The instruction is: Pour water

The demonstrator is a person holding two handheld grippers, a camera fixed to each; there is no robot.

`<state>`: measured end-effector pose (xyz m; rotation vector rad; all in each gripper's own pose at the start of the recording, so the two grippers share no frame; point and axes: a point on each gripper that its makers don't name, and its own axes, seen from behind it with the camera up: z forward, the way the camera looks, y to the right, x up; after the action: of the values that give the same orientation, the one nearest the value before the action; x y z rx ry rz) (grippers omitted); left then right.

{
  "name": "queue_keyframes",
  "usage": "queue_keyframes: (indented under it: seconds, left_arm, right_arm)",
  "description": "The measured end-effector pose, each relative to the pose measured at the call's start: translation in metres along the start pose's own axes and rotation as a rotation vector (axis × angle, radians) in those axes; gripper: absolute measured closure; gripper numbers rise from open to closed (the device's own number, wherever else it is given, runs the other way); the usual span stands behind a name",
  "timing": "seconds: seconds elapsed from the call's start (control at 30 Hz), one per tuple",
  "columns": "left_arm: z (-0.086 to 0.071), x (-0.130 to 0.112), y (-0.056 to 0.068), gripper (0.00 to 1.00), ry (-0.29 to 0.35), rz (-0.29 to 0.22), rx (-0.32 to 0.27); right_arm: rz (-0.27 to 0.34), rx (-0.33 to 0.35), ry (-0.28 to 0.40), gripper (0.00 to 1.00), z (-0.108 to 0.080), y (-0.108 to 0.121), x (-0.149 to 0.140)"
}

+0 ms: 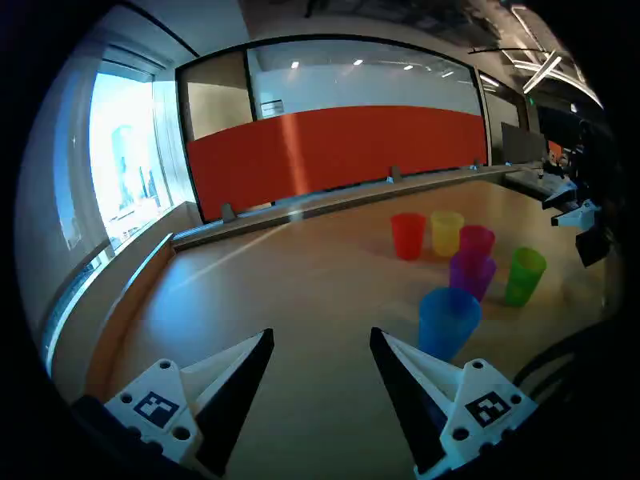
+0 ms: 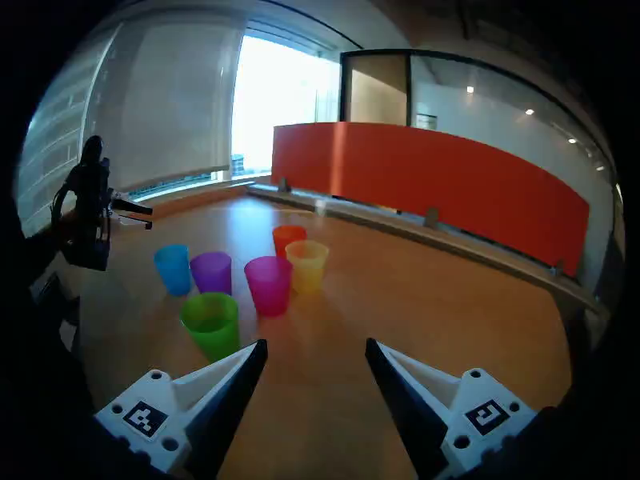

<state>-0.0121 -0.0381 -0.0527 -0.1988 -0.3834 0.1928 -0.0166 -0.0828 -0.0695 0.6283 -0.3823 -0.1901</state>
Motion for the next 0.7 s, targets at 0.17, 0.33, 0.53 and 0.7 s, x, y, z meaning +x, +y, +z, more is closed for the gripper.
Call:
queue_keyframes:
  seconds: [0.17,0.33,0.53,0.7]
  left_arm:
    - [0.0,0.003,-0.005,0.11,0.04,-0.045,0.021]
    - [-0.002,0.013,-0.009,0.11,0.089,-0.079,0.047]
    - [-0.006,0.03,-0.006,0.11,0.158,-0.123,0.053]
    - [-0.01,0.044,-0.006,0.11,0.217,-0.154,0.068]
  right_arm:
    - [0.013,-0.06,0.038,0.05,-0.002,0.011,0.004]
    - [0.055,-0.123,0.087,0.05,-0.005,0.022,0.014]
    - [0.101,-0.2,0.163,0.05,-0.007,0.037,0.03]
    - [0.142,-0.23,0.222,0.05,-0.009,0.042,0.043]
